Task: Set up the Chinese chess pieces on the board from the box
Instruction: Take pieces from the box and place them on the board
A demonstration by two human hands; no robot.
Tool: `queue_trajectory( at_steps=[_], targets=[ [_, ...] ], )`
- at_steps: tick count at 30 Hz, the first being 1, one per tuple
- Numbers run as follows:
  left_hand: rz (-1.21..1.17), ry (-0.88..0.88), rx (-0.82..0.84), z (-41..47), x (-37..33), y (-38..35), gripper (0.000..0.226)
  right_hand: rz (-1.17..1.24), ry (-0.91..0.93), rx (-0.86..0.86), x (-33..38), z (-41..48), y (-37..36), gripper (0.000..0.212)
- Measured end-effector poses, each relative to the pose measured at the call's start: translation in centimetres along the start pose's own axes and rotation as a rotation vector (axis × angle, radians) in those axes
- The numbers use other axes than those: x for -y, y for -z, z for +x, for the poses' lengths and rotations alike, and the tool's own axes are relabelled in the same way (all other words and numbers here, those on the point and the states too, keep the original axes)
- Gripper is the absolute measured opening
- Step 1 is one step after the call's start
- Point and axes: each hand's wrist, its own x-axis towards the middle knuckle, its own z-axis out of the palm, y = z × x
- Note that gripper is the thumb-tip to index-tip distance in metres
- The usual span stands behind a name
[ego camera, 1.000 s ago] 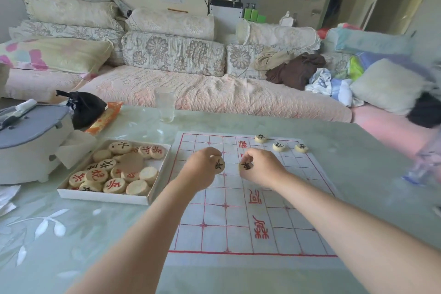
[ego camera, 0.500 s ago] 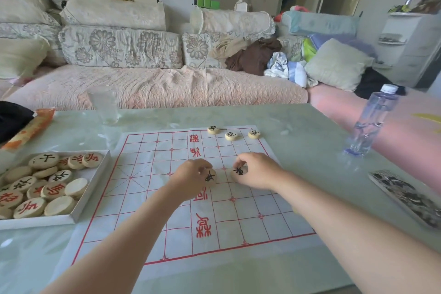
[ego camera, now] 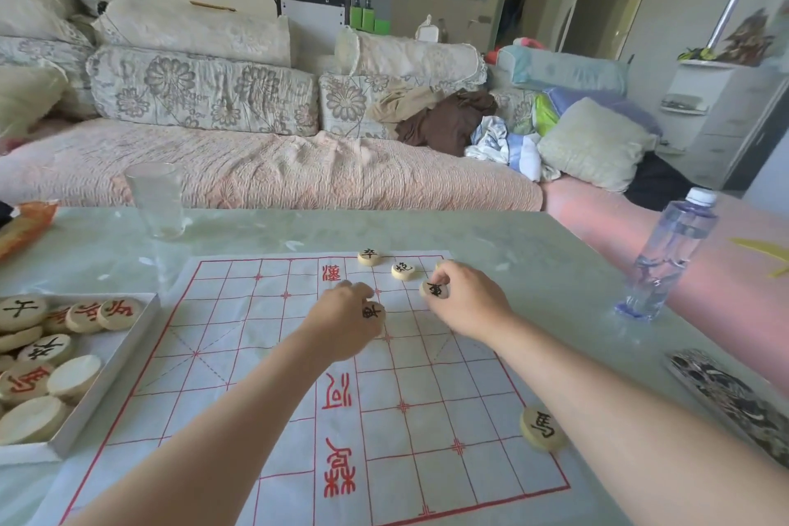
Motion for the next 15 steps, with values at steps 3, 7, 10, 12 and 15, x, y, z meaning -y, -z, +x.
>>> queue_trajectory(
  at_steps=[3,7,10,12,15],
  targets=[
    [-0.051,-0.005,-0.082,2.3,-0.3,-0.1,0.021,-0.045,-0.029,-0.076,-1.3,3.2,0.2,0.020],
    [-0.059,-0.014,-0.125,4.4,0.3,-1.2,0.024,-0.076,-0.098,-0.079,-2.8,7.7,0.1,0.018],
    [-0.057,-0.030,-0.092,5.5,1.2,-1.9,0.036,-0.094,-0.141,-0.058,-3.5,10.6,-0.5,0.016],
    [-0.083,-0.028,-0.089,6.1,1.7,-2.1,0.039,-0.101,-0.163,-0.050,-3.8,12.2,-1.0,0.013],
    [-0.083,-0.035,-0.091,6.6,2.4,-2.1,0.039,-0.076,-0.187,-0.074,-3.5,14.0,-1.8,0.015]
  ],
)
